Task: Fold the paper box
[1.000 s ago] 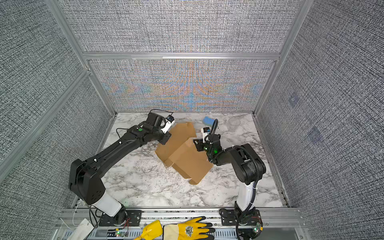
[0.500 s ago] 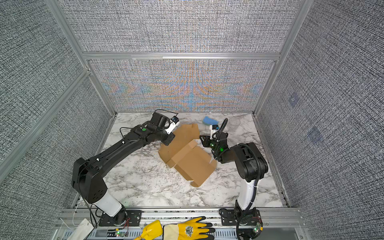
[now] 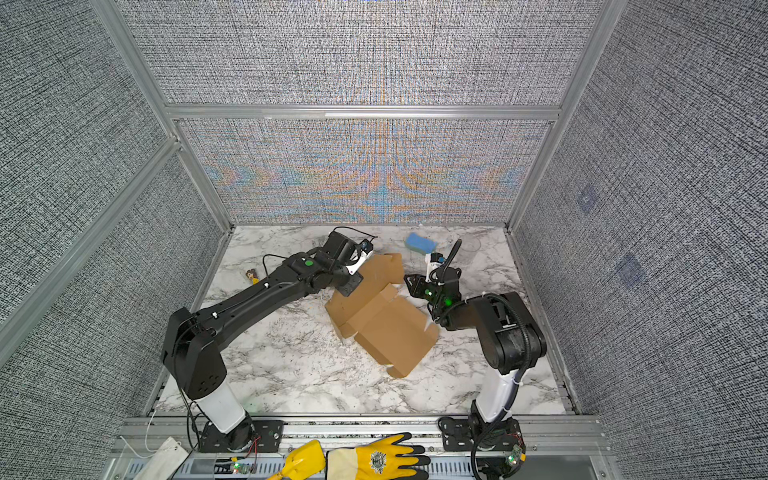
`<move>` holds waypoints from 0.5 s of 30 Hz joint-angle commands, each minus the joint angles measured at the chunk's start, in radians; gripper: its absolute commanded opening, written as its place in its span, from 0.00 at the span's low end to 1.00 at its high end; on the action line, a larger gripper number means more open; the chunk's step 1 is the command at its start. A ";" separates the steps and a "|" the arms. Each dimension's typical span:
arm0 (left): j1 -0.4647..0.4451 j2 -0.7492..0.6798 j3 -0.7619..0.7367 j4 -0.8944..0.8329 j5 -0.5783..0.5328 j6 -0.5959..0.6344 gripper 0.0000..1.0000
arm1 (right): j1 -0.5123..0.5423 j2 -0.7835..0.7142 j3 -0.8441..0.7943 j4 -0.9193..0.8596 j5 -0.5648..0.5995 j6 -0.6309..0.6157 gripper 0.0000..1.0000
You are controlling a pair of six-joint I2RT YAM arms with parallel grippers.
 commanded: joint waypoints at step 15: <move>-0.052 0.024 0.012 -0.066 -0.165 -0.106 0.00 | 0.067 -0.145 -0.053 -0.230 0.113 -0.058 0.30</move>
